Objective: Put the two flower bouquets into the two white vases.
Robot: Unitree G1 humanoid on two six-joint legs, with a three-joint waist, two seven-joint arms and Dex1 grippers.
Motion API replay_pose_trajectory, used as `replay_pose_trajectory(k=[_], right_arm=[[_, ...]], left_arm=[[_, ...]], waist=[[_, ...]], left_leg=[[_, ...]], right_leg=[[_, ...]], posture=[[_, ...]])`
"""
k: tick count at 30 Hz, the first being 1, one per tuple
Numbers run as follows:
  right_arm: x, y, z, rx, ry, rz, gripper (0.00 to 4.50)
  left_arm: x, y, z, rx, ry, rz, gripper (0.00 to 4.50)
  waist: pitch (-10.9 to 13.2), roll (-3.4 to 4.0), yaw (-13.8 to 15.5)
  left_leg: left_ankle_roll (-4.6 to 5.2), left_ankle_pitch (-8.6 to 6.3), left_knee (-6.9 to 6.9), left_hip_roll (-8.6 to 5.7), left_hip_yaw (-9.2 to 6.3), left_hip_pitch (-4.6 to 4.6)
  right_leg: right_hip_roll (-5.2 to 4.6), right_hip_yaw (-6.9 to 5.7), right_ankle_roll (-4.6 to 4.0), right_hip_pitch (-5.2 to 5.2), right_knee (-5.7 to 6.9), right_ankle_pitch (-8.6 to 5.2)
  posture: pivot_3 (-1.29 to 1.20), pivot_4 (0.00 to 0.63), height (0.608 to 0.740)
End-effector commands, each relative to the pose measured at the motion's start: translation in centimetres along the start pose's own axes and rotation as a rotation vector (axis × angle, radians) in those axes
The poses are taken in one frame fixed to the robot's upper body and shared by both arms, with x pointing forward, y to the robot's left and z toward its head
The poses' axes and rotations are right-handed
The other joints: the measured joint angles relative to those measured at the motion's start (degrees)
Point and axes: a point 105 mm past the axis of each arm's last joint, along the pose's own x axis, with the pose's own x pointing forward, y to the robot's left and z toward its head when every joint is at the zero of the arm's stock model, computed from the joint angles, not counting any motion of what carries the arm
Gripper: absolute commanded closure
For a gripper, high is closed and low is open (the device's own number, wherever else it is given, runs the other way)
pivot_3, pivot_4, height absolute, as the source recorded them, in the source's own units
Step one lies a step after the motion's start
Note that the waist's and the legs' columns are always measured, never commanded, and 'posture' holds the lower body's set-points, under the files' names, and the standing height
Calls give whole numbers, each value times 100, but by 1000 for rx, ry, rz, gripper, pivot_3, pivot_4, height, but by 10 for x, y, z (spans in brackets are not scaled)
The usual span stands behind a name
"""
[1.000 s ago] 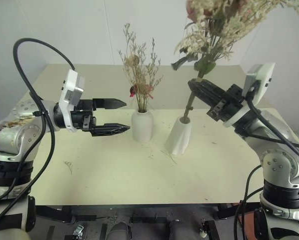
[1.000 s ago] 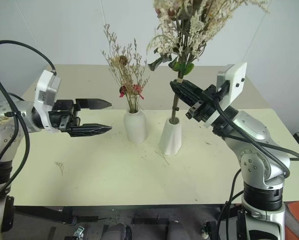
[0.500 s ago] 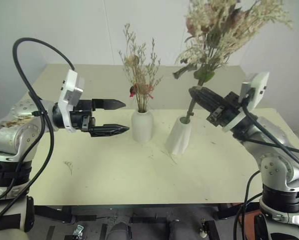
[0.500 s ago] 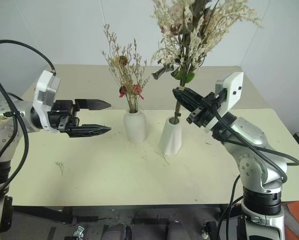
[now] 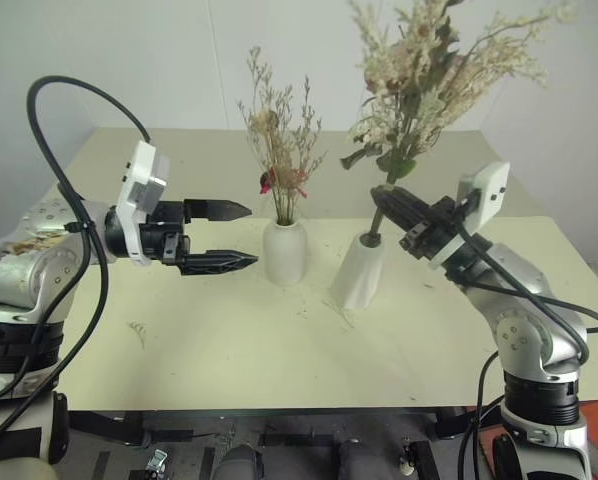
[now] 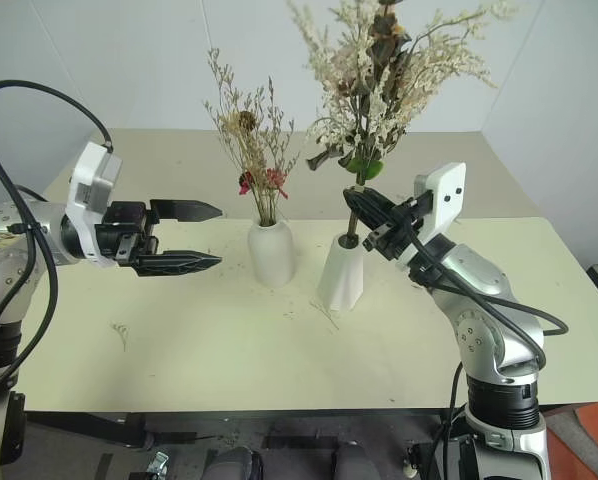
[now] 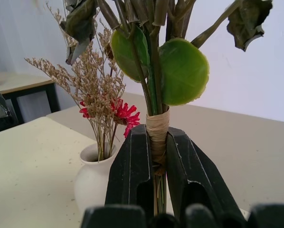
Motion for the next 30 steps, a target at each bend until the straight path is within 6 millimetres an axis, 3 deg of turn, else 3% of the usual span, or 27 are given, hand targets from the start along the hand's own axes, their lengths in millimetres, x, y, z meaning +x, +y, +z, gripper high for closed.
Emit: replay_pose_trajectory(k=[1, 6, 14, 18, 25, 30], right_arm=[[2, 6, 11, -33, -51, 17, 4290], [0, 7, 0, -26, -21, 14, 4290], [-11, 8, -6, -31, 7, -3, 1584], [-28, 9, -7, -61, 49, 2, 157], [-77, -1, -8, -140, 232, 4, 45], [-98, -14, 1, -181, 299, -12, 45]], left_arm=[[-2, -1, 9, 48, -5, -1, 0], [-4, -2, 9, 49, -2, 1, 0], [-5, -2, 10, 52, 5, 3, 0], [-4, -1, 10, 51, 8, -3, 0], [-5, 0, 7, 29, 17, -2, 0], [-10, -3, 5, 24, 11, 17, 0]], waist=[[0, 0, 0], [0, 0, 0], [0, 0, 1], [0, 0, 15], [0, -1, 25], [0, -1, -24]], left_leg=[[0, 0, 0, 0, 0, 0], [0, 0, 0, 0, 0, 0], [0, 0, 0, 0, 0, 1], [0, 0, 0, 0, 0, -2], [0, 0, 2, -2, 0, 0], [0, 0, 1, -1, 1, 13]], right_leg=[[0, 0, 0, 0, 0, 0], [0, 0, 0, 0, 0, 0], [0, 0, 0, 0, 1, 0], [-1, -1, 0, 0, -2, 0], [-2, -2, 1, 6, -4, -1], [0, 5, 0, 12, 0, -1]], posture=[[0, 150, 740], [0, 150, 740], [0, 150, 740], [0, 150, 740], [0, 150, 740], [0, 150, 740]])
